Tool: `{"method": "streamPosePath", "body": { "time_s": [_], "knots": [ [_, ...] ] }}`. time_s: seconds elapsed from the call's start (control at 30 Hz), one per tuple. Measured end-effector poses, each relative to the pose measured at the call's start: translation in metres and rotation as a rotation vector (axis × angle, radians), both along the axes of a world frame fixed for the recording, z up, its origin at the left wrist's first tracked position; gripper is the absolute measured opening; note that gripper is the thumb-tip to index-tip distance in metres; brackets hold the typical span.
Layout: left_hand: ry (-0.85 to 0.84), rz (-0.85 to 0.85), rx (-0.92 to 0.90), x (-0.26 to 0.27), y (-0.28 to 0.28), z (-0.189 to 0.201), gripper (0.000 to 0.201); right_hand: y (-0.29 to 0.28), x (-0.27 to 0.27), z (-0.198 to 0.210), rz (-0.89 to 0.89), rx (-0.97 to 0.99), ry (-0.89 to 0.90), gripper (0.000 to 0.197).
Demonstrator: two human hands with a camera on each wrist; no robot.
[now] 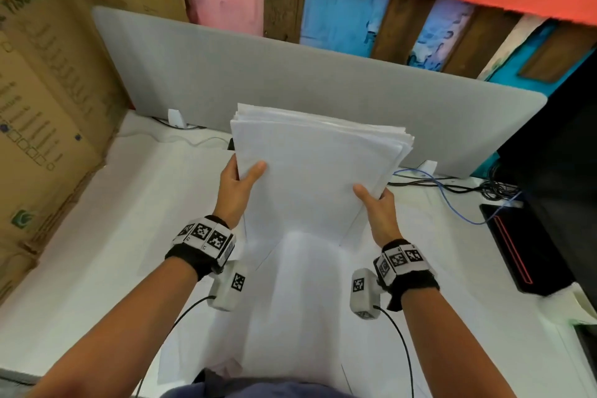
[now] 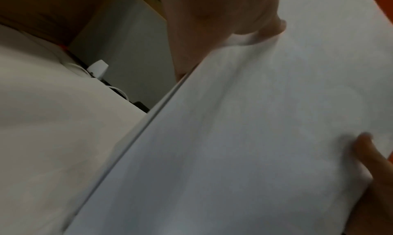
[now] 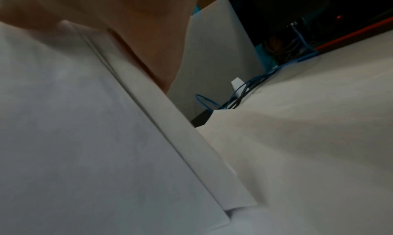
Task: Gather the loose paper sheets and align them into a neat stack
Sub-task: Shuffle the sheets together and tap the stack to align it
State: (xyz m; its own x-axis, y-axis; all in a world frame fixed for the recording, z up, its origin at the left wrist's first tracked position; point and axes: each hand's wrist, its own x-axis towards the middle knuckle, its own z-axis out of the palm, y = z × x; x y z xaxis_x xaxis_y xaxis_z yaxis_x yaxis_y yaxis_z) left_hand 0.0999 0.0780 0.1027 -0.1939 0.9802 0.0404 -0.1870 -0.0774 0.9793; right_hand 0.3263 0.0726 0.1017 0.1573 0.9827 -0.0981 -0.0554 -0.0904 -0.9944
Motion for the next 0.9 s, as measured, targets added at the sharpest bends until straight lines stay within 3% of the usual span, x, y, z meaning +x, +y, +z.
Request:
{"method": "streamPosePath", "body": {
  "time_s": [0.33, 0.43, 0.57, 0.73, 0.9],
  "knots": [
    [-0.021, -0.003, -0.058, 0.0, 0.012, 0.002, 0.014, 0.013, -0.011, 0.002, -0.067, 0.036, 0.076, 0.032],
    [-0.051, 0.012, -0.049, 0.006, 0.014, 0.007, 0.026, 0.015, -0.015, -0.001, -0.086, 0.017, 0.049, 0.034],
    [-0.035, 0.036, -0.039, 0.019, 0.015, 0.02, 0.025, 0.019, -0.02, 0.008, -0.135, 0.03, 0.025, 0.044],
    [-0.077, 0.119, 0.056, 0.021, 0.014, 0.043, 0.021, 0.022, -0.013, 0.027, -0.149, 0.122, 0.049, 0.014],
    [-0.027, 0.074, 0.081, 0.012, 0.006, 0.035, 0.035, 0.007, 0.0, 0.018, -0.091, 0.151, -0.013, 0.03]
  ]
}}
